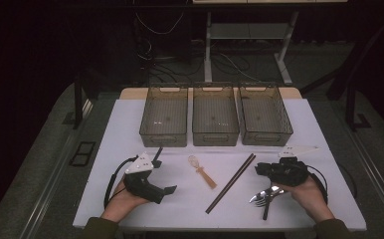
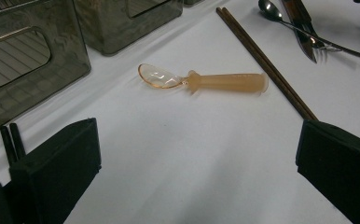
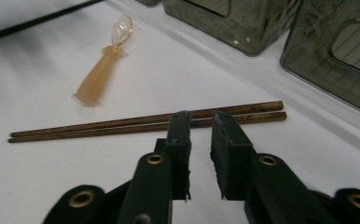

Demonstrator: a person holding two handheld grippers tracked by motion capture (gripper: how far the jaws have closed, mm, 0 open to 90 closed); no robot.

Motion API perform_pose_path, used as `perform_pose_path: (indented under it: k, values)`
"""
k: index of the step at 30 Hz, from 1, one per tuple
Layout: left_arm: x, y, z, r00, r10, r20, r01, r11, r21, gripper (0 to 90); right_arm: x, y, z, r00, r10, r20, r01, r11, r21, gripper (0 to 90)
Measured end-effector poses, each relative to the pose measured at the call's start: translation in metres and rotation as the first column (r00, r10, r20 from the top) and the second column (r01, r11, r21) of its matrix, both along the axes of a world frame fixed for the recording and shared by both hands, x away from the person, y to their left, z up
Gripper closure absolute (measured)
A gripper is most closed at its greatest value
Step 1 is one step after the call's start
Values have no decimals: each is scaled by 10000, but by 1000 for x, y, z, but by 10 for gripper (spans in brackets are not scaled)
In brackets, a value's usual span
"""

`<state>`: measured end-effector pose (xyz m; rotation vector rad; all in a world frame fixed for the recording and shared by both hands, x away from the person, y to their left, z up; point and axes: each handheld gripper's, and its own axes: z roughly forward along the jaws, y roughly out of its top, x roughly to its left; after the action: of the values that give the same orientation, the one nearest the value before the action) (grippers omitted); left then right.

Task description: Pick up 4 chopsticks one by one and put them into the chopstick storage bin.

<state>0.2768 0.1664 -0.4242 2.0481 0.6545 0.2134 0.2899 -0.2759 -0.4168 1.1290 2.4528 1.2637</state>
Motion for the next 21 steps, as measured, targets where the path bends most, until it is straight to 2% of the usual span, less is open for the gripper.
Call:
perform_pose_path:
  k: [1,2,6,13,19,21]
  values:
    - [0,0,0,10000,3,-5,-3,10000,2,0,0,0,0,10000,0,0,0,10000,0,778]
    - [0,0,0,10000,-4,-1,4,10000,9,0,5,2,-1,10000,-20,-35,19,10000,-98,827]
    - [0,0,-1,10000,-11,-18,11,10000,-51,0,12,4,-2,10000,13,-85,-15,9999,-167,895]
    - [0,1,-1,10000,-12,-16,12,10000,-58,0,26,9,-3,9999,-126,-95,121,9985,-543,899]
    - [0,1,-1,10000,-17,-22,16,10000,-97,0,42,14,-5,9989,-461,-108,447,9938,-1022,899]
    - [0,1,-1,10000,-5,-28,5,9999,-115,0,51,17,-5,9981,-620,-52,608,9893,-1327,899]
